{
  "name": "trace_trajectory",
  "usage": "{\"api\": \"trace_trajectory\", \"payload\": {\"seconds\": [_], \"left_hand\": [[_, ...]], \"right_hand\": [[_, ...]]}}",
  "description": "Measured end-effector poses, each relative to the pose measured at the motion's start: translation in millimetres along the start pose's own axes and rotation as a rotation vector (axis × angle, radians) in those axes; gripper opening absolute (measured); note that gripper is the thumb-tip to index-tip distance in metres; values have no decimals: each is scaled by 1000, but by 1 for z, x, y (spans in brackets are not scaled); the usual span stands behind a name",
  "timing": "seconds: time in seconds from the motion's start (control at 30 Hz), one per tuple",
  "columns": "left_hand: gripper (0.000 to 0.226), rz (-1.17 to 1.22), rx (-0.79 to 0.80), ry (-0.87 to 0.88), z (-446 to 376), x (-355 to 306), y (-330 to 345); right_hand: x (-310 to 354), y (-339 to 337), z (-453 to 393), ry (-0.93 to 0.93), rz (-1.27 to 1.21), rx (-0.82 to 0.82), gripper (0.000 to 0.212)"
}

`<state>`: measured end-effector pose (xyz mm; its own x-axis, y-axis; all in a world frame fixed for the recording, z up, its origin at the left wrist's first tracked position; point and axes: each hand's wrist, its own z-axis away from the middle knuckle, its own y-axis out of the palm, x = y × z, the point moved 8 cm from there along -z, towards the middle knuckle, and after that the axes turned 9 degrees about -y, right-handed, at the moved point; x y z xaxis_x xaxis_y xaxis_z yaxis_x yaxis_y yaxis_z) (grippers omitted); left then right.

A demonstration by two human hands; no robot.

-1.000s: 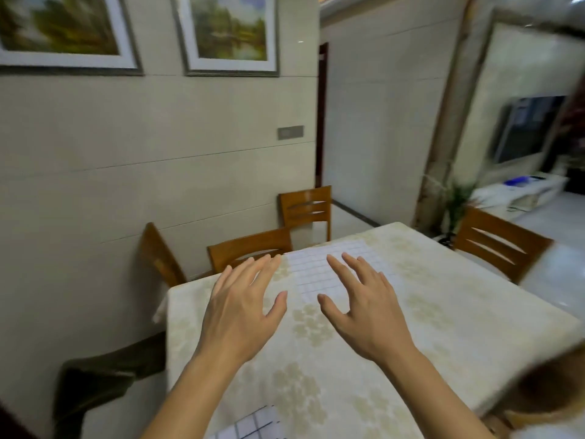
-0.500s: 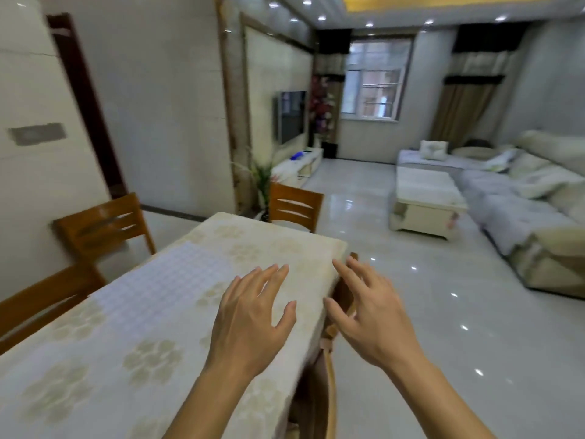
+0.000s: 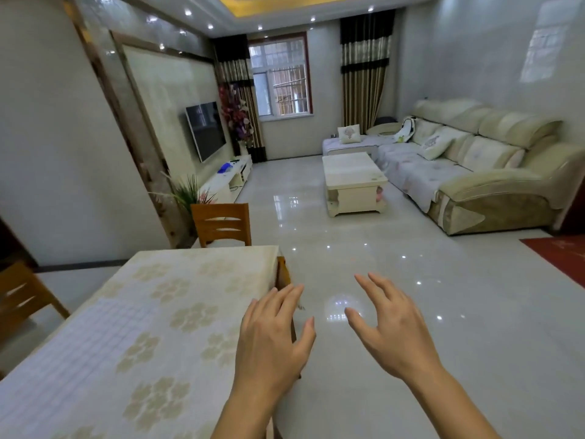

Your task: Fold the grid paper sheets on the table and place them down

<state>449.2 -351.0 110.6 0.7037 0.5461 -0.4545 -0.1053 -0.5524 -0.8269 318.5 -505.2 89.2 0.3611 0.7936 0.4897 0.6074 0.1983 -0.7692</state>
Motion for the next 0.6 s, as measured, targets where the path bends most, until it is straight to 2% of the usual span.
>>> {"api": "trace_trajectory", "payload": {"seconds": [0.2,0.37,0.6], "left_hand": [[59,-29,-5,-7,-32,-56,50],[57,14,-70,-69,-60,-100,89],[54,50,-81,-92,-92,-145,126]], "right_hand": [[-79,-22,-15,33,-18,14,77],[-147,-52,-37,37,-5,29,75],[-203,-75,-71,20,-7,35,72]]}}
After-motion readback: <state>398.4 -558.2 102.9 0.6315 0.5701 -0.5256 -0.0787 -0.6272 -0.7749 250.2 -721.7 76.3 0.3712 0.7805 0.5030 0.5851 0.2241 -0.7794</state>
